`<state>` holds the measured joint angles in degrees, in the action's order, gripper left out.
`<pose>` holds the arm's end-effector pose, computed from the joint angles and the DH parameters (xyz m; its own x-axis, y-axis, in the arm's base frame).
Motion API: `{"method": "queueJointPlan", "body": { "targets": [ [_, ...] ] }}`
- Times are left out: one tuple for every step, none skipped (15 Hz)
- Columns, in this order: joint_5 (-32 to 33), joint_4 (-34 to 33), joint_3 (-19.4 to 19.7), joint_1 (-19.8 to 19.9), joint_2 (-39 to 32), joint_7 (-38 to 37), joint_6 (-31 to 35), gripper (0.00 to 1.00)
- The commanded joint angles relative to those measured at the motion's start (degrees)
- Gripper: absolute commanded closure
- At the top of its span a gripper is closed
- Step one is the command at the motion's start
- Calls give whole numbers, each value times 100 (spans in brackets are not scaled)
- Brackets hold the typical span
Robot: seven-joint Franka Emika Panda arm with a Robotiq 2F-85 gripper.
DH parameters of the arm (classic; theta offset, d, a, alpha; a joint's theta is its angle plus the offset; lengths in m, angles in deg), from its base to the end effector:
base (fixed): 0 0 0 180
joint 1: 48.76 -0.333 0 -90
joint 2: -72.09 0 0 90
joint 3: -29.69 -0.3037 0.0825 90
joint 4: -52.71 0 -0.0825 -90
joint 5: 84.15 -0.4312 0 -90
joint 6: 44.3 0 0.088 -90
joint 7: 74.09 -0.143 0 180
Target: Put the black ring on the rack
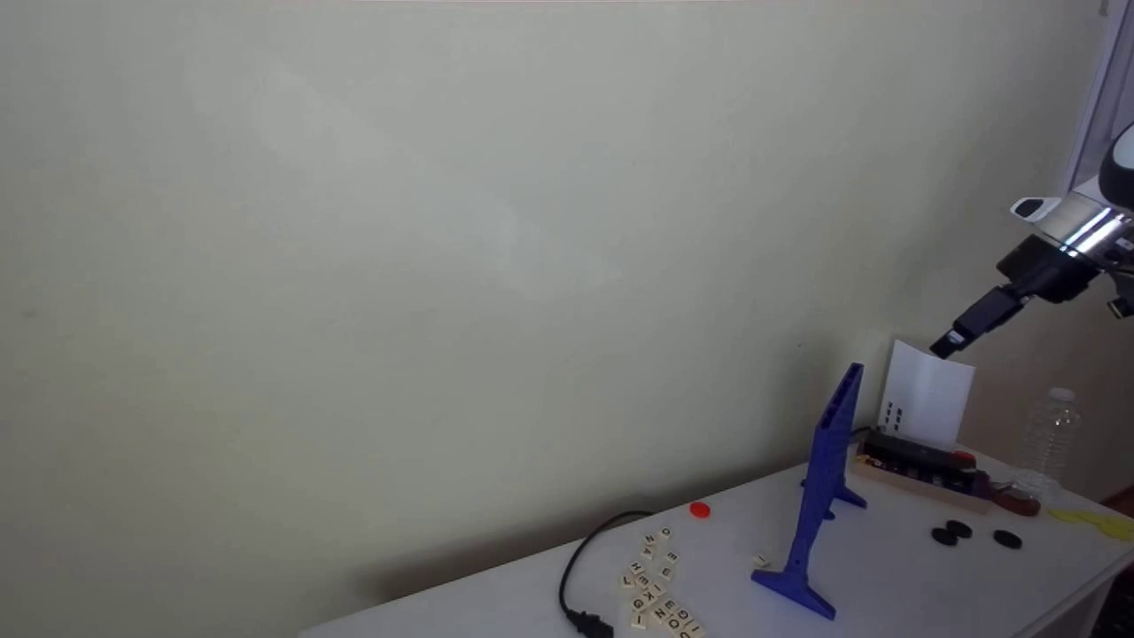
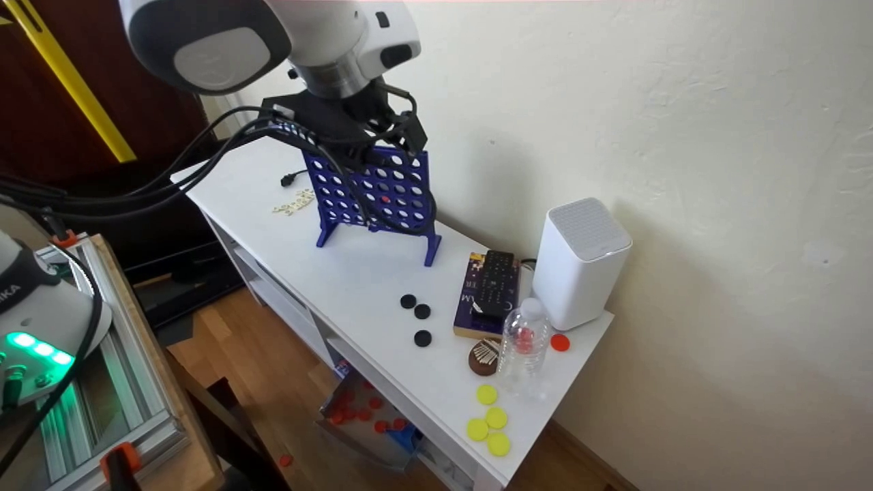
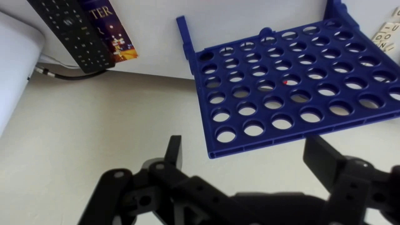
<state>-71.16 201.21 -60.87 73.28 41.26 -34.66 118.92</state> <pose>0.4666 -0.1942 0.2225 0.8398 0.2081 0.5014 0.2965 -0.9495 -0.1024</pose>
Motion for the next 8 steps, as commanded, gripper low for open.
{"method": "queueJointPlan", "body": {
  "targets": [
    [233,52,-306,428,425,-403,-490,0],
    [242,33,-325,472,436,-429,-665,0],
    [260,22,-338,516,422,-423,-876,0],
    [274,24,-338,544,455,-440,-1015,0],
    [282,21,-342,570,491,-460,-1135,0],
    [278,17,-325,585,520,-484,-1251,0],
    [283,18,-316,611,559,-514,-1309,0],
    [287,32,-319,648,613,-567,-1343,0]
  ]
}}
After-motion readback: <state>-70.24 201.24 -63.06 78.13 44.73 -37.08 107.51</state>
